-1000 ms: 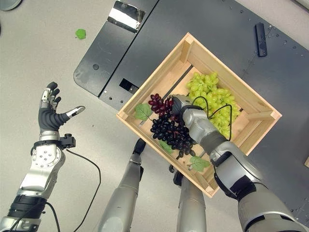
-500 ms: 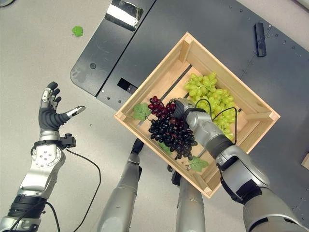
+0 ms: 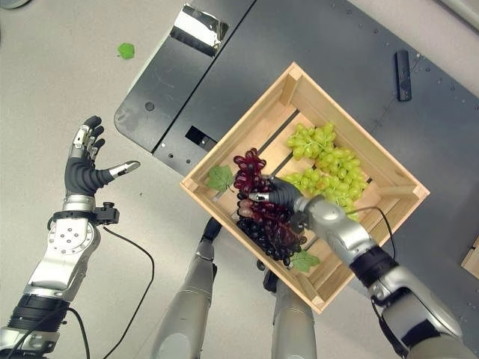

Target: Pick up the fruits from the basket on one side to the basket on the other side

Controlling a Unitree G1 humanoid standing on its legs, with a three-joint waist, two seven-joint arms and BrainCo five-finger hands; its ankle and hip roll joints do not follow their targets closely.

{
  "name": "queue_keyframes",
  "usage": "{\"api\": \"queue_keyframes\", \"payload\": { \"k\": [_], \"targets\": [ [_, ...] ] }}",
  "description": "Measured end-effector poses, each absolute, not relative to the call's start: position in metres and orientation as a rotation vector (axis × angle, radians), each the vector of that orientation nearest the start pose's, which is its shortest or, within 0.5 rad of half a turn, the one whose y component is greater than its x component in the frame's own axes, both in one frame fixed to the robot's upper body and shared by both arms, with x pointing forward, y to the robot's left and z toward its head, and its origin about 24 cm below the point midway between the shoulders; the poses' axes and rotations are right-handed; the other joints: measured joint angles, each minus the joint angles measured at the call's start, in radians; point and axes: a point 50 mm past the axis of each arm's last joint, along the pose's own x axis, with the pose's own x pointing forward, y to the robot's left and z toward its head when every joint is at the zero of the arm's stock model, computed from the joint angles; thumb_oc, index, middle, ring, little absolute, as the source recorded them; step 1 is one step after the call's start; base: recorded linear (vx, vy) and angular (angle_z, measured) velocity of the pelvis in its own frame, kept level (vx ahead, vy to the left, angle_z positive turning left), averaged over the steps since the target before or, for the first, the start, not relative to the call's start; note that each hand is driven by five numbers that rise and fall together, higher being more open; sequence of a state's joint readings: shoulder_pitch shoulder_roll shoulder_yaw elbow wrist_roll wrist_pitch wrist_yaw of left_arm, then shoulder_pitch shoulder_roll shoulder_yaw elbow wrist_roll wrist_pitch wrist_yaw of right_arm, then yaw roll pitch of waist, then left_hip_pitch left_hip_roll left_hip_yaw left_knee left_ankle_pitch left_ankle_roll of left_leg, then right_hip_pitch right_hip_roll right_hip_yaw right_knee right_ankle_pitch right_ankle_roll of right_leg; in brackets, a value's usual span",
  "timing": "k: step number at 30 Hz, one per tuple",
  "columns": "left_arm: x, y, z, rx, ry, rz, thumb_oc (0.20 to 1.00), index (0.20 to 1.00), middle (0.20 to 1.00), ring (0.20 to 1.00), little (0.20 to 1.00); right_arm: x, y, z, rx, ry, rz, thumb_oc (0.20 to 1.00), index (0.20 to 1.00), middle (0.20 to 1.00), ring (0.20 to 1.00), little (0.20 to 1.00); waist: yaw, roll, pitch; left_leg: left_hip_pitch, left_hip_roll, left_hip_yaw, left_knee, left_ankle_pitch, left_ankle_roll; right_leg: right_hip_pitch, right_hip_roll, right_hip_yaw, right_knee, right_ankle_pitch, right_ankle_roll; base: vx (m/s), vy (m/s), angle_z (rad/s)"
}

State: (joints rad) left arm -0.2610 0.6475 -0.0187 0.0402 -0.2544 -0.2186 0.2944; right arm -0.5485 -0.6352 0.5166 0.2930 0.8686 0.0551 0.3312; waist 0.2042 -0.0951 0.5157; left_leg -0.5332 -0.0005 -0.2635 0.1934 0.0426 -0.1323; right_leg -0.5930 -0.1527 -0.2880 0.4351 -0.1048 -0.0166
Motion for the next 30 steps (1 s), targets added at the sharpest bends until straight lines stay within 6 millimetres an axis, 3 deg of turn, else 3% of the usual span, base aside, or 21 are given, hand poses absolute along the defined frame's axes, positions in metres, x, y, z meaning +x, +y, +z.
{"api": "queue_keyframes", "payload": {
  "k": [5,10,16,21,30],
  "targets": [
    [0.288,0.255,0.163,0.318,-0.473,0.233,1.000,1.000,1.000,1.000,1.000,0.317,-0.151,0.093,0.267,0.086,0.667,0.200,0.200,0.200,0.200,0.200,0.003,0.001,-0.001,0.048,-0.004,-0.003,-0.031,0.009,0.004,0.040,-0.009,-0.007,-0.006,-0.006,0.010,0.01,0.004,0.06],
    [0.286,0.256,0.157,0.321,-0.450,0.217,1.000,1.000,1.000,1.000,1.000,0.309,-0.137,0.105,0.304,0.036,0.744,0.200,0.200,0.200,0.200,0.200,0.006,0.002,-0.001,0.097,-0.008,-0.007,-0.042,0.013,0.005,0.087,-0.013,-0.009,-0.008,-0.010,0.013,0.03,-0.001,0.04],
    [0.282,0.259,0.149,0.319,-0.416,0.189,1.000,1.000,1.000,1.000,1.000,0.306,-0.140,0.124,0.364,-0.056,0.750,0.200,0.200,0.200,0.200,0.200,0.005,0.006,-0.008,0.166,-0.010,-0.006,-0.061,0.014,0.009,0.151,-0.019,-0.009,-0.012,-0.014,0.018,0.05,0.012,0.02],
    [0.275,0.259,0.141,0.306,-0.378,0.129,1.000,1.000,1.000,1.000,1.000,0.304,-0.149,0.136,0.363,-0.110,0.734,0.200,0.200,0.200,0.200,0.200,0.003,0.027,-0.054,0.220,-0.013,-0.003,-0.077,0.014,0.018,0.199,-0.030,-0.007,-0.016,-0.019,0.025,0.08,0.028,0.02],
    [0.256,0.247,0.128,0.233,-0.282,-0.105,1.000,1.000,1.000,1.000,1.000,0.300,-0.163,0.143,0.346,-0.152,0.700,0.200,0.200,0.200,0.200,0.200,-0.025,0.054,-0.218,0.320,-0.008,0.008,-0.120,0.005,0.040,0.307,-0.021,-0.006,-0.084,-0.018,0.047,0.08,0.031,-0.02]
  ]
}}
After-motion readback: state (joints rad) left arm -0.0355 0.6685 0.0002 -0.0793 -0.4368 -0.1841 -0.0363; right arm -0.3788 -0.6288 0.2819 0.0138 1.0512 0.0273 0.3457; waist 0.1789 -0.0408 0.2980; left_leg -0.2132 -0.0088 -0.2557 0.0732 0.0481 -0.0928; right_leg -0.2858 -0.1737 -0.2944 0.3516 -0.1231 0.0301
